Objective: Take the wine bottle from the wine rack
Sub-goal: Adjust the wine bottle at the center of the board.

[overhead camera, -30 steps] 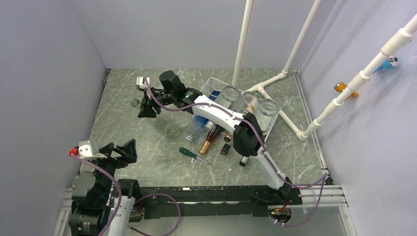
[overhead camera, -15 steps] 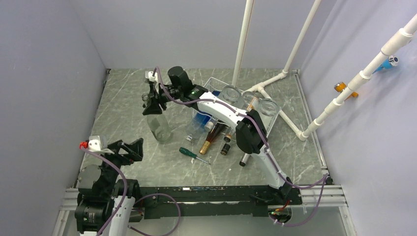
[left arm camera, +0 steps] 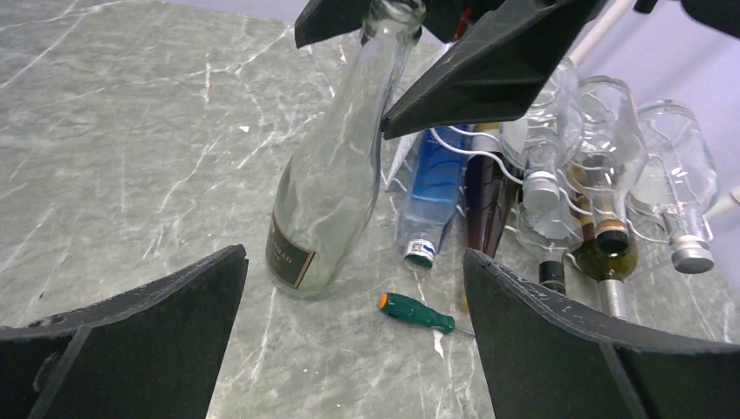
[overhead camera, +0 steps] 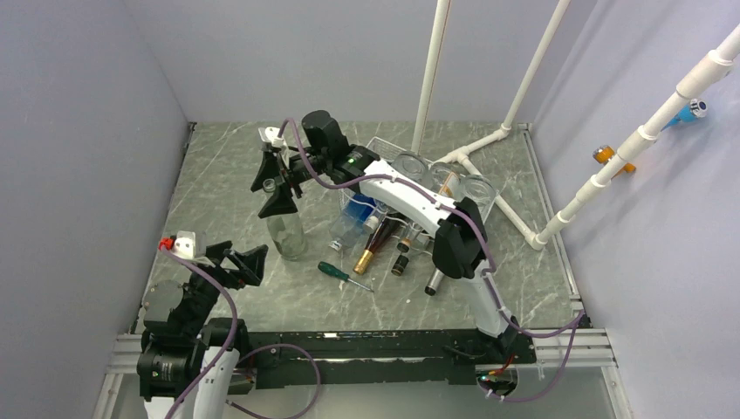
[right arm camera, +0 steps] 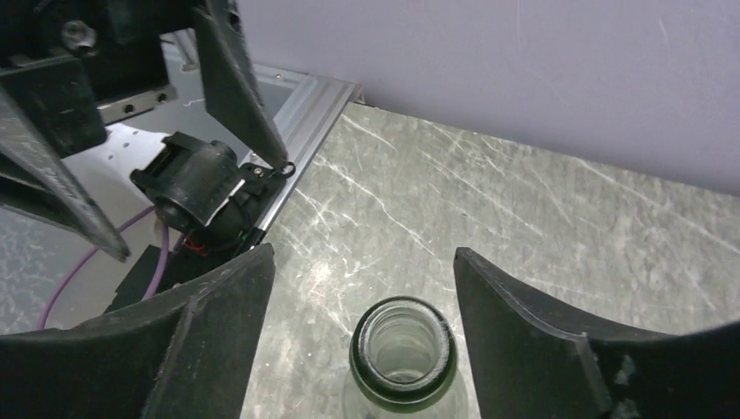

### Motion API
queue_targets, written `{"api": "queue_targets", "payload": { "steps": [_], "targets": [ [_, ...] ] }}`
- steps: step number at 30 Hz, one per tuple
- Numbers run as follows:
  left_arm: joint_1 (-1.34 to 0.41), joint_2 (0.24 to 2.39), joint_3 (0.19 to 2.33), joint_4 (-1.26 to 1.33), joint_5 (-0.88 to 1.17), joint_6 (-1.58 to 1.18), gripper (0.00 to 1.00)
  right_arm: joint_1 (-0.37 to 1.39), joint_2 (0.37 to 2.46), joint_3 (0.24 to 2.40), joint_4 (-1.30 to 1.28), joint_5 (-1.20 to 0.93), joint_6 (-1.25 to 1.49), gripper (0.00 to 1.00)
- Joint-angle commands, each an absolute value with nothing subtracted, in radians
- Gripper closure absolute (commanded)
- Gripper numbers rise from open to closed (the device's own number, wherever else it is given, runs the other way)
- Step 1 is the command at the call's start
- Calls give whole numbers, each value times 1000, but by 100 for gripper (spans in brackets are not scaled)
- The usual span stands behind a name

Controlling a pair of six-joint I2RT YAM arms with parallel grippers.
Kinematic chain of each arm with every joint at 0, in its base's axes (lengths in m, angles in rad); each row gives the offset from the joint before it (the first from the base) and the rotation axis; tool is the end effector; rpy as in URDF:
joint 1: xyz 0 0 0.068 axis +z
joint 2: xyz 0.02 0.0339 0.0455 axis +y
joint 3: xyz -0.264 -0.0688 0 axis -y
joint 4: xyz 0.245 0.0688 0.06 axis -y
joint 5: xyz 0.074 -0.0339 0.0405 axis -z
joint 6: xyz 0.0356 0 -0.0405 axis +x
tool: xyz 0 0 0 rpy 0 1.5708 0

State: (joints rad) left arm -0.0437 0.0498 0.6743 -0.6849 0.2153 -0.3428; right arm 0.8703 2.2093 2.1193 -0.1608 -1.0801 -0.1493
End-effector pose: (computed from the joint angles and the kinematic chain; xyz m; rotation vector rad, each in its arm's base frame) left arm 0.0282 -0.0088 0.3120 -0.0795 1.6487 -0.4710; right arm 0.3078 0.4137 0.3407 -1.5702 1.1341 1.4659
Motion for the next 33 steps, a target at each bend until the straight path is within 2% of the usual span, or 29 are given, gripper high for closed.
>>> {"api": "queue_targets", "payload": {
  "steps": [1, 5, 9, 13, 16, 22, 28, 33],
  "targets": [
    [-45, 92, 687, -601, 313, -304, 0, 871, 2107, 2131, -280, -1136, -285, 18],
    [-45, 124, 686, -565, 389, -289, 0, 871, 2067, 2182, -475, -1114, -412, 5],
    [-44, 171, 703, -516, 447, -253, 1, 870, 2013, 2210, -629, -1049, -510, 1],
    [-44, 207, 702, -445, 462, -210, 0, 855, 1950, 2204, -710, -962, -549, 0],
    [-44, 242, 686, -376, 481, -206, 0, 843, 1910, 2160, -675, -914, -508, 0],
    [-45, 316, 631, -299, 477, -191, 0, 841, 1967, 2175, -594, -835, -408, 0],
    [-45, 373, 562, -143, 484, -188, 1, 798, 1958, 2230, -630, -912, -391, 0],
    [-45, 458, 579, -77, 512, -252, 0, 755, 1878, 2148, -662, -958, -398, 0]
  ]
}}
